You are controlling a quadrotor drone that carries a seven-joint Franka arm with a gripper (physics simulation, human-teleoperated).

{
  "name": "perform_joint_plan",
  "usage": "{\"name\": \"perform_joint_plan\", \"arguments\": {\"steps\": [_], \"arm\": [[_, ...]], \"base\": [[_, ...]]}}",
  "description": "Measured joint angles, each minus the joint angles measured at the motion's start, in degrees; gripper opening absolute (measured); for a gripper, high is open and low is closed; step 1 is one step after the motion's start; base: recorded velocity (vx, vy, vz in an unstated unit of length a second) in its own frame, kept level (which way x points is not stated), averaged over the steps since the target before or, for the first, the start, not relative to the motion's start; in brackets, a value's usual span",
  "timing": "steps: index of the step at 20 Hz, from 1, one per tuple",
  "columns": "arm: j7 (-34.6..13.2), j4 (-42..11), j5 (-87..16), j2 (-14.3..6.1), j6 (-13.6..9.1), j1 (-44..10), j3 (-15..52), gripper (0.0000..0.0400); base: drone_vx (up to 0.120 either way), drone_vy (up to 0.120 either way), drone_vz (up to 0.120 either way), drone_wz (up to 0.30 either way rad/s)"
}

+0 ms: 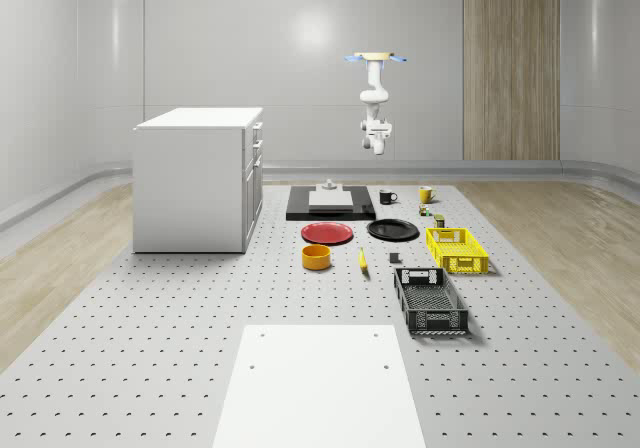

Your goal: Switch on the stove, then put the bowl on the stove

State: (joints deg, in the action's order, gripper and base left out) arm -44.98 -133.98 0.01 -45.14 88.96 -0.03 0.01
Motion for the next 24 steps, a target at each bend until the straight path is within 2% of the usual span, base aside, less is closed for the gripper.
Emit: {"name": "perform_joint_plan", "arguments": {"steps": [6,11,18,24], "arm": [[0.1,7.3,0.1,1.4,-5.6,-0.2,0.1,0.0400],[0.1,12.7,0.1,3.4,-8.8,-0.2,0.1,0.0400],[0.2,16.2,0.1,4.7,-10.7,-0.3,0.2,0.0400],[0.2,16.9,0.1,4.9,-10.9,-0.4,0.2,0.0400]], "base": [[0.107,-0.113,0.000,0.000],[0.120,-0.120,0.000,0.000],[0.120,-0.120,0.000,0.000],[0.020,-0.120,0.000,0.000]]}}
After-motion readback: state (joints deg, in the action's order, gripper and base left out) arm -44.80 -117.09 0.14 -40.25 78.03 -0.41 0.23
